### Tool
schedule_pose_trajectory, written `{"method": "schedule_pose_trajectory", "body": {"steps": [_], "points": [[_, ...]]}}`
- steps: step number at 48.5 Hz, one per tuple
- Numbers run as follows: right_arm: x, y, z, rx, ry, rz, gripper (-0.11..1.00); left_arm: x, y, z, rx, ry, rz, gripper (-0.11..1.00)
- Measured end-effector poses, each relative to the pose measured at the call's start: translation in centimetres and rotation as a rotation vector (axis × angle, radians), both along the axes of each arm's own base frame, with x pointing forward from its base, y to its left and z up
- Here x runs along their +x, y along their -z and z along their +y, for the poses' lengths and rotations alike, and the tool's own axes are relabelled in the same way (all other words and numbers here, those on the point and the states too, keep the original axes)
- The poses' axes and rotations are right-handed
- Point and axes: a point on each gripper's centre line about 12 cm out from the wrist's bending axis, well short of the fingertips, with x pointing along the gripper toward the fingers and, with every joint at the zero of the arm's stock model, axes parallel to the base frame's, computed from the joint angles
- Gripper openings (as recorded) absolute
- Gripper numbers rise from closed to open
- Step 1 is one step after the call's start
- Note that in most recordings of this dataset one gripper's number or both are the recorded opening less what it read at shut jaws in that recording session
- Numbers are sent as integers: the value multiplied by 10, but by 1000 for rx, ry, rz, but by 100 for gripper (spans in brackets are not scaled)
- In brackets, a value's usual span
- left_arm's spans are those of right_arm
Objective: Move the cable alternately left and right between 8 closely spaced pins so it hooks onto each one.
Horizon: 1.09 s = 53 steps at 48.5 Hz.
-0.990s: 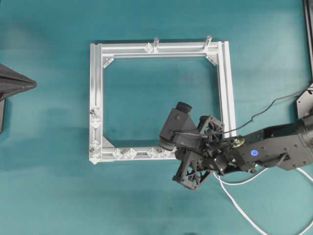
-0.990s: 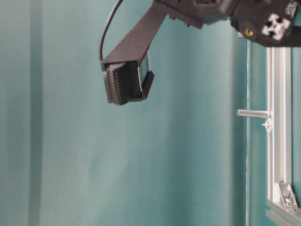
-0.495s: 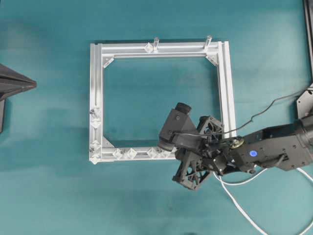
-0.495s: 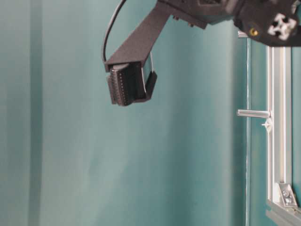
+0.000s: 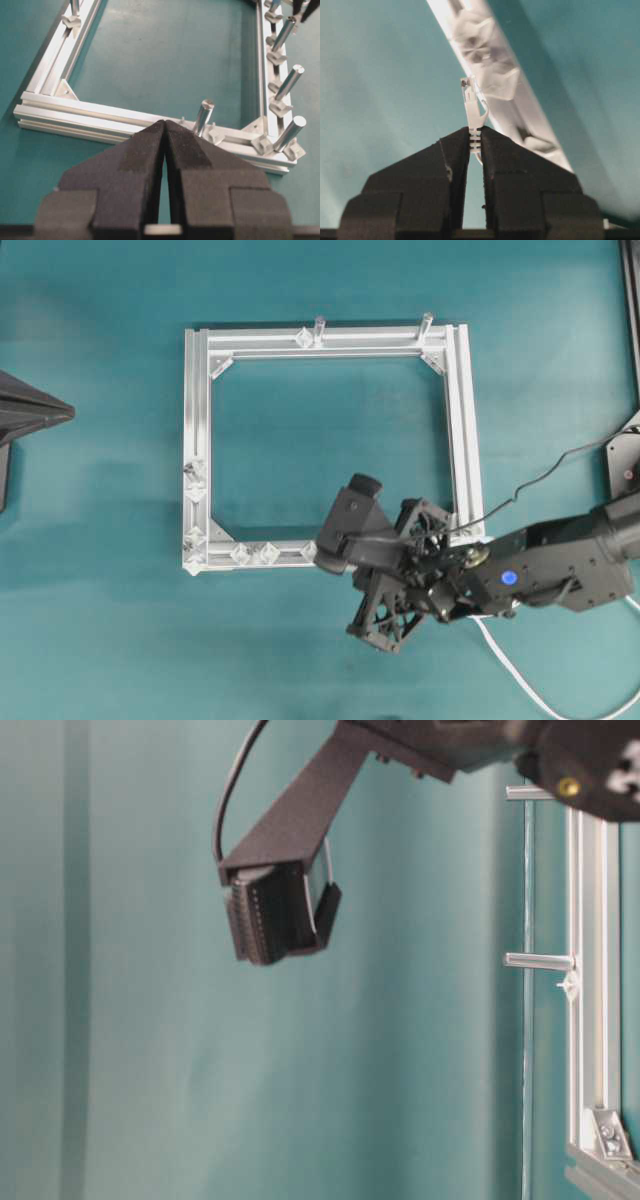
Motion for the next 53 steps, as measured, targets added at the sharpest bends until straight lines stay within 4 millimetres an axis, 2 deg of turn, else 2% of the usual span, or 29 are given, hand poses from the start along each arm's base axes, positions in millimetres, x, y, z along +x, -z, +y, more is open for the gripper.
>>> {"method": "schedule_pose_trajectory", "body": {"steps": [7,19,32,45,53], "points": [[8,-3,10,9,-10,-14,9,-2,0,0,1,-2,-14,0],[35,-11,22,28,-10,-56,9,-3,-1,0,4,-2,-23,0],[57,-10,32,35,-12,-77,9,-4,-1,0,3,-2,-24,0],[67,-7,33,6,12,-45,9,-4,-1,-1,4,0,-24,0],[71,-8,25,-6,27,-47,9,-3,-1,-1,4,0,-26,0]]}}
